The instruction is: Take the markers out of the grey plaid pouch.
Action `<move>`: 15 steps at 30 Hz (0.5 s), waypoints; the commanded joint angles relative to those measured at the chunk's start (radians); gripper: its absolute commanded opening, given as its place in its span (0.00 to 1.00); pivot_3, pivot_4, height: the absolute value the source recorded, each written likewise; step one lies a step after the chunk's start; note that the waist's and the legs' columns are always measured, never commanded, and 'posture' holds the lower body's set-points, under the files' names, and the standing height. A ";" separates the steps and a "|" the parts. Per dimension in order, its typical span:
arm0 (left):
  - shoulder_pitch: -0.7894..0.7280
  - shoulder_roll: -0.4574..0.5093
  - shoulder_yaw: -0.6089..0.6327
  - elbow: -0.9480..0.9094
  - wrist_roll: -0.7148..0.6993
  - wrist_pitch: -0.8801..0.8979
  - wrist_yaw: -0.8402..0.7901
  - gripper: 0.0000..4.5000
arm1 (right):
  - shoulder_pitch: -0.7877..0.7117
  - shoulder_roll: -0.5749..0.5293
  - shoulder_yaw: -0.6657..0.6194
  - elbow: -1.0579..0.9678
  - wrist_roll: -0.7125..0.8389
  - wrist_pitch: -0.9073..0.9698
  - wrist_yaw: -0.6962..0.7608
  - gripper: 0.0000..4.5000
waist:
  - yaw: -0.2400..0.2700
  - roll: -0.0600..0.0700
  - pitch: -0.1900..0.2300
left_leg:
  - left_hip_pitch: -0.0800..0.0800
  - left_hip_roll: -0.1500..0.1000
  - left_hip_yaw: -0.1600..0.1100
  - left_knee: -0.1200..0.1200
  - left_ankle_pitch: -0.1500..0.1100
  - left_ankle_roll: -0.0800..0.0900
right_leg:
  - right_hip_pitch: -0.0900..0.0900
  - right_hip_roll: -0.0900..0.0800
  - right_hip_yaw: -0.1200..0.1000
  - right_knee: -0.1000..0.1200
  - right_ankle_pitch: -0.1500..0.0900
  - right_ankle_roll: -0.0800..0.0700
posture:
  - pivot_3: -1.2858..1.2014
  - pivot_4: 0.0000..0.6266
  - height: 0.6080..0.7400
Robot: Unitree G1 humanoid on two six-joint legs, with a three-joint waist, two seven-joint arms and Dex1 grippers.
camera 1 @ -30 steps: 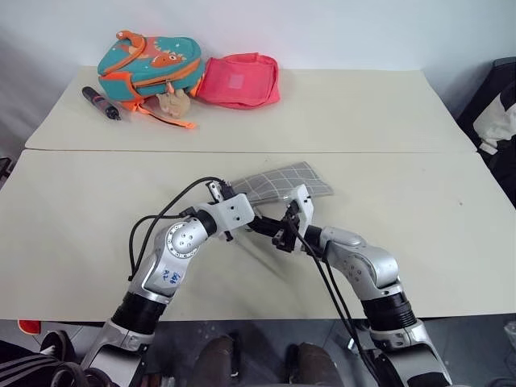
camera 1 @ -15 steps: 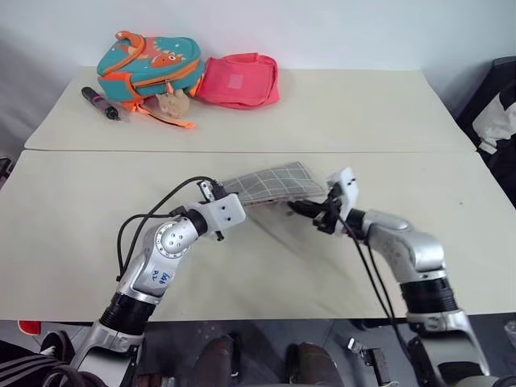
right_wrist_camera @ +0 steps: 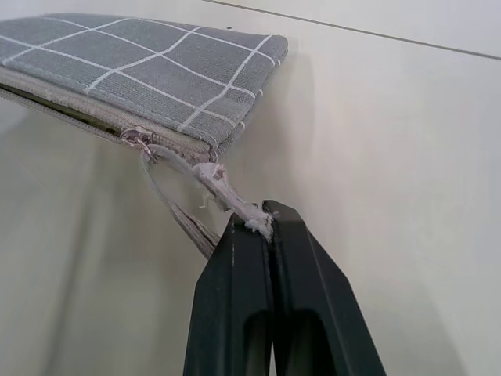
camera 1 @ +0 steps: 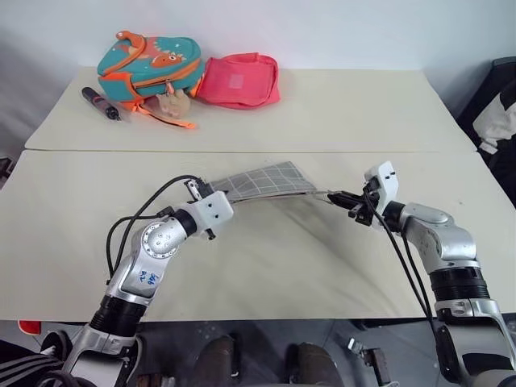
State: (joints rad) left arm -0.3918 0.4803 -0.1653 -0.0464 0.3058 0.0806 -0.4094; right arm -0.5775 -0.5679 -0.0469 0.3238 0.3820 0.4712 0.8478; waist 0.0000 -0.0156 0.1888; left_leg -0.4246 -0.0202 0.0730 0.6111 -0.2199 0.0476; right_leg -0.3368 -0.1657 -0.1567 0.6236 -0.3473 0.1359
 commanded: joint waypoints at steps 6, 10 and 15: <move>-0.002 -0.008 0.051 -0.032 -0.087 0.037 -0.031 0.00 | 0.011 -0.041 -0.016 -0.061 -0.013 0.028 0.024 0.29 | 0.001 0.000 0.000 | 0.000 0.000 0.000 0.000 0.000 0.000 | 0.000 0.000 0.000 0.000 0.000 0.000 | 0.52 0.24 1.00; -0.012 -0.023 0.062 -0.050 -0.151 0.128 -0.082 0.00 | 0.039 -0.112 0.002 -0.178 0.050 0.123 0.158 0.43 | 0.002 0.000 0.000 | 0.000 0.000 0.000 0.000 0.000 0.000 | 0.000 0.000 0.000 -0.001 0.000 0.000 | 0.52 0.24 1.00; -0.027 -0.034 0.074 -0.092 -0.237 0.235 -0.149 0.00 | -0.015 -0.114 -0.028 -0.230 0.041 0.061 0.147 0.43 | 0.000 0.000 0.000 | 0.000 0.000 0.000 0.001 0.000 0.000 | 0.001 0.000 0.000 -0.001 0.000 0.000 | 0.52 0.24 1.00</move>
State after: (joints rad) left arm -0.3983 0.4458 -0.1032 -0.0735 0.1127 0.2913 -0.5271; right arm -0.5531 -0.6980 -0.0456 0.1444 0.4047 0.5673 1.0081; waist -0.0004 -0.0151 0.1891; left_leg -0.4244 -0.0201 0.0727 0.6120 -0.2200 0.0477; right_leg -0.3356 -0.1658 -0.1571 0.6225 -0.3472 0.1359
